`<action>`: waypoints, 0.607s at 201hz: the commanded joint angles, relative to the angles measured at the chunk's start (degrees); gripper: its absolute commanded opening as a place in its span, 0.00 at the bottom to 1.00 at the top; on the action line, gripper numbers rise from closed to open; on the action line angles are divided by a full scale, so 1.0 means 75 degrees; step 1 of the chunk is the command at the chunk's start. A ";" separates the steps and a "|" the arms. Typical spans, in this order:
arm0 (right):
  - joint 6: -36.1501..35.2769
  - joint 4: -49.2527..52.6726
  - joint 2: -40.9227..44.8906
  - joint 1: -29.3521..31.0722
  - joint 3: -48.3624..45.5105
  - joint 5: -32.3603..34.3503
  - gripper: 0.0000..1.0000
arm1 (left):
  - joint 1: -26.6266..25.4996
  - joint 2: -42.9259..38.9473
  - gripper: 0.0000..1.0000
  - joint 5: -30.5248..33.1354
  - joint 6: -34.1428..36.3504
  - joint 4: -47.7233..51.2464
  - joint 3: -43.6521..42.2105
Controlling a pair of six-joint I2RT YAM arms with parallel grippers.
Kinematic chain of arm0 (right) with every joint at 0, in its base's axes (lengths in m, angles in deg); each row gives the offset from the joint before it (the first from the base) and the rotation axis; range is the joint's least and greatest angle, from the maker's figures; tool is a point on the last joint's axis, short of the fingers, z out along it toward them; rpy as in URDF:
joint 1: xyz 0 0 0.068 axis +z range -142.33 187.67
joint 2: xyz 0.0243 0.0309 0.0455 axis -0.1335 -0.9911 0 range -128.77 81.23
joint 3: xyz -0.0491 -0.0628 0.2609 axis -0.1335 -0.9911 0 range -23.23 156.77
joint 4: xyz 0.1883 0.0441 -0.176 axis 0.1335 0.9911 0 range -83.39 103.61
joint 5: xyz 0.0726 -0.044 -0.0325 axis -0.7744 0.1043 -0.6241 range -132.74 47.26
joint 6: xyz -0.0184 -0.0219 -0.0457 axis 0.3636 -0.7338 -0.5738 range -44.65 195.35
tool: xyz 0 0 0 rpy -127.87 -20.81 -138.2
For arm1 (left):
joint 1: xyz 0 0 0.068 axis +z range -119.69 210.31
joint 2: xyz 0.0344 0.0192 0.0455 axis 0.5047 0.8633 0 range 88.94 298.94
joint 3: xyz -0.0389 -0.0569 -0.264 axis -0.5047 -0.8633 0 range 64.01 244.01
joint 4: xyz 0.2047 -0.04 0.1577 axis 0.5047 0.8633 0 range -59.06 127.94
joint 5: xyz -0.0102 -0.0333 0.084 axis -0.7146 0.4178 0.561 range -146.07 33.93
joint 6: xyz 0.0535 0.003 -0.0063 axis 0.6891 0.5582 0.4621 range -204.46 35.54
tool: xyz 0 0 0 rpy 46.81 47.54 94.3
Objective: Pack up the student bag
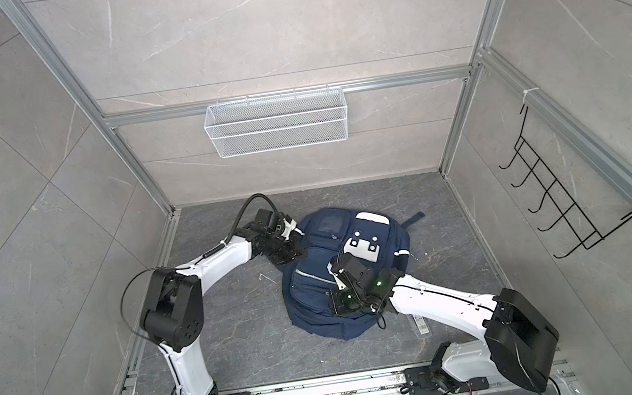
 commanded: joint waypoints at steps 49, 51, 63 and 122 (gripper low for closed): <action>-0.0227 -0.0178 -0.1018 -0.0002 0.1022 -0.0008 0.00 | 0.0933 -0.3363 0.00 0.1647 -0.2892 -0.2242 -0.3986; -0.0218 -0.0194 -0.1053 0.0014 0.1044 -0.0021 0.00 | 0.0917 -0.3445 0.00 0.1660 -0.3008 -0.2316 -0.4105; -0.0265 -0.0187 -0.1240 0.0078 0.1208 -0.0042 0.00 | 0.0797 -0.3786 0.00 0.1695 -0.3508 -0.2755 -0.4630; -0.0380 -0.0031 -0.1923 0.0861 0.1800 0.0057 0.00 | 0.0266 -0.4285 0.00 0.1830 -0.3781 -0.2676 -0.4512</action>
